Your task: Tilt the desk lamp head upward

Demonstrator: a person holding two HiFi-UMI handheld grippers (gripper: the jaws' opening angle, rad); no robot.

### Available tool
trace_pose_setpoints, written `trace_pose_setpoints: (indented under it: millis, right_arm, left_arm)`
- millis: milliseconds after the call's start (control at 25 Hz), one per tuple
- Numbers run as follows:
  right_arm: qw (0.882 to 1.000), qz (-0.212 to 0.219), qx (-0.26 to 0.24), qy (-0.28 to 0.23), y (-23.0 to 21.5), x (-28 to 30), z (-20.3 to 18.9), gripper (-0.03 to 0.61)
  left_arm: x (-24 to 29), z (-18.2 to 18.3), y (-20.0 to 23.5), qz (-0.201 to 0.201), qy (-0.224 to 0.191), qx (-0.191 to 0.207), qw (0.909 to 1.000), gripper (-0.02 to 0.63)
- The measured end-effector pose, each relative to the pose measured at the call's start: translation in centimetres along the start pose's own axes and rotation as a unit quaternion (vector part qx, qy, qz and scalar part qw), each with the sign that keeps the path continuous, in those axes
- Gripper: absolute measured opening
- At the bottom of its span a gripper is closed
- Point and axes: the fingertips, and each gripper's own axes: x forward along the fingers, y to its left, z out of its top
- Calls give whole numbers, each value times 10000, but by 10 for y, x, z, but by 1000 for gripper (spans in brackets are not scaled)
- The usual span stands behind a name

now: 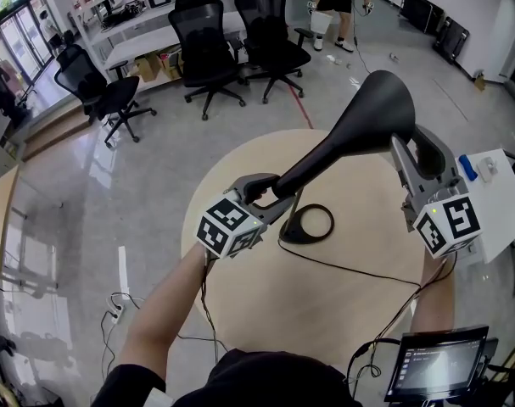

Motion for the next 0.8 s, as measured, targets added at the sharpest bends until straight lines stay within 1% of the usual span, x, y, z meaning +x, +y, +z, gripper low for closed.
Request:
trace_pose_setpoints:
  millis: [280,440,640,800]
  right_arm:
    - [9999,-13,-108,-123,6,6,12,140]
    - [9996,-3,-232,-129,8,7,16,140]
    - [9997,-23,-194,-165,7,6,17,140]
    - [9997,-19,-180,-167,5,5,16,140]
  left_arm:
    - [2,-2,7,104,41,113,9999,212]
    - [4,-3,5,107,60,43,9999,212]
    - [5,-1,4,125,20,45,9999,212]
    - [5,-4,4,123,101,34,9999,212]
